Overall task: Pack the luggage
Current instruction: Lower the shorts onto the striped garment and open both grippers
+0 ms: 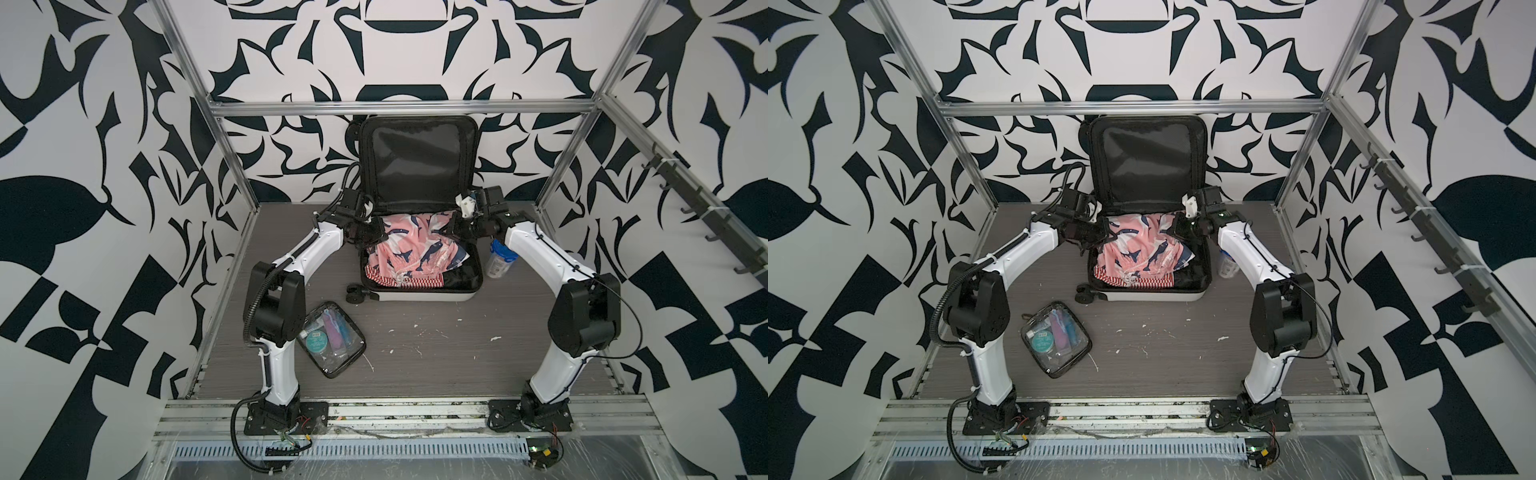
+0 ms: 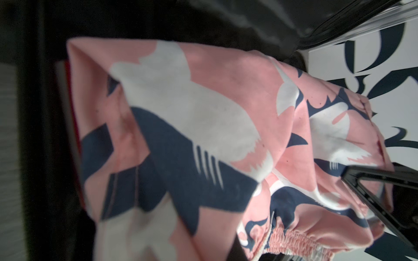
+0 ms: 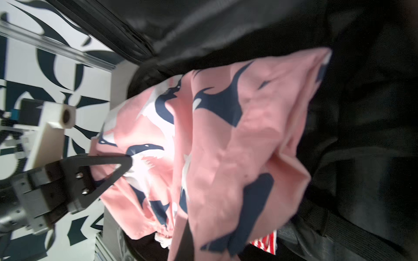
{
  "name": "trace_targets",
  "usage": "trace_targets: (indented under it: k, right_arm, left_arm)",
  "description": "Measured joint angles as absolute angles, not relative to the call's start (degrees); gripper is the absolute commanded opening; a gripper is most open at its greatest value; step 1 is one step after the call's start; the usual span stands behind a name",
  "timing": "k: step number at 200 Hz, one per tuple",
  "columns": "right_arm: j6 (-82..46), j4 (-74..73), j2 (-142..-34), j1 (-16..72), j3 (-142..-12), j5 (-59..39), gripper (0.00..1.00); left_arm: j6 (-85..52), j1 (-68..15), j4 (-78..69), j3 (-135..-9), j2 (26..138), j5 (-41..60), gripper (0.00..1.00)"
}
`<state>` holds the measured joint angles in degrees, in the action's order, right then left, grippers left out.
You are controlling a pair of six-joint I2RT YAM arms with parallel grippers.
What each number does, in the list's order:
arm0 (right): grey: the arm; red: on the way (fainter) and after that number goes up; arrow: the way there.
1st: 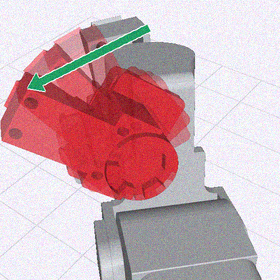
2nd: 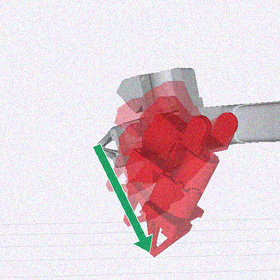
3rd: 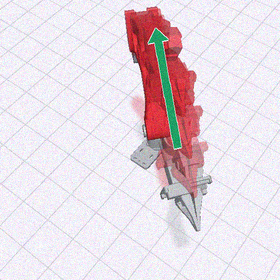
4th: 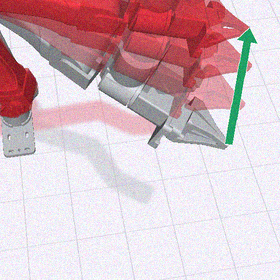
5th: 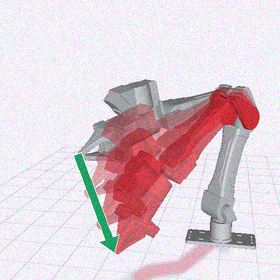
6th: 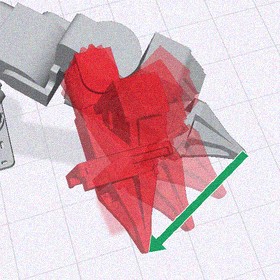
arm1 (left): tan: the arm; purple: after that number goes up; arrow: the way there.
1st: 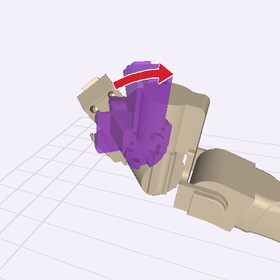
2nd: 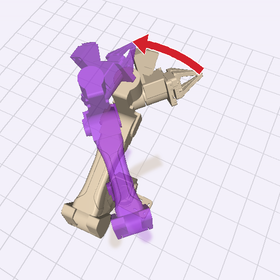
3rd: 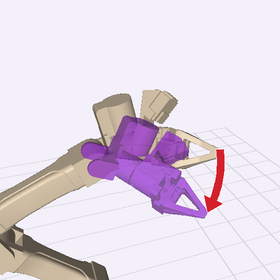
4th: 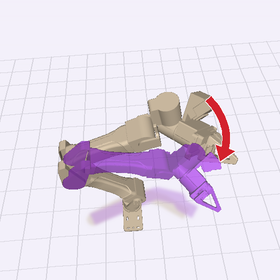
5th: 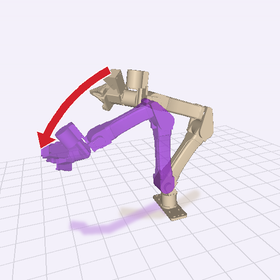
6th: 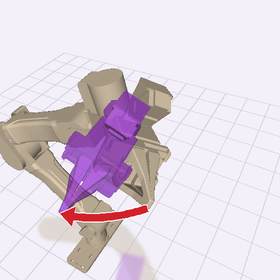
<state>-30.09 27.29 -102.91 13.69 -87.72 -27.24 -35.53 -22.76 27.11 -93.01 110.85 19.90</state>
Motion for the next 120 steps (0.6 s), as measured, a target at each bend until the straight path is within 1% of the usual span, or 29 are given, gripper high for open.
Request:
trace_targets:
  k: [61, 93, 120]
  right_arm:
    - [-28.99, 24.93, -109.19, 13.63, -85.73, -26.35, 0.0]
    - [-28.69, 24.38, -109.67, 13.52, -85.08, -25.17, 0.0]
    - [-28.51, 24.08, -109.65, 13.17, -84.27, -24.03, 0.0]
  left_arm:
    - [-33.3, -22.79, 27.35, -92.33, 111.22, 16.84, 0.0]
    - [-32.08, -22.76, 28.95, -93.65, 113.86, 14.79, 0.0]
    - [-31.2, -22.79, 29.89, -94.8, 116.22, 13.61, 0.02]
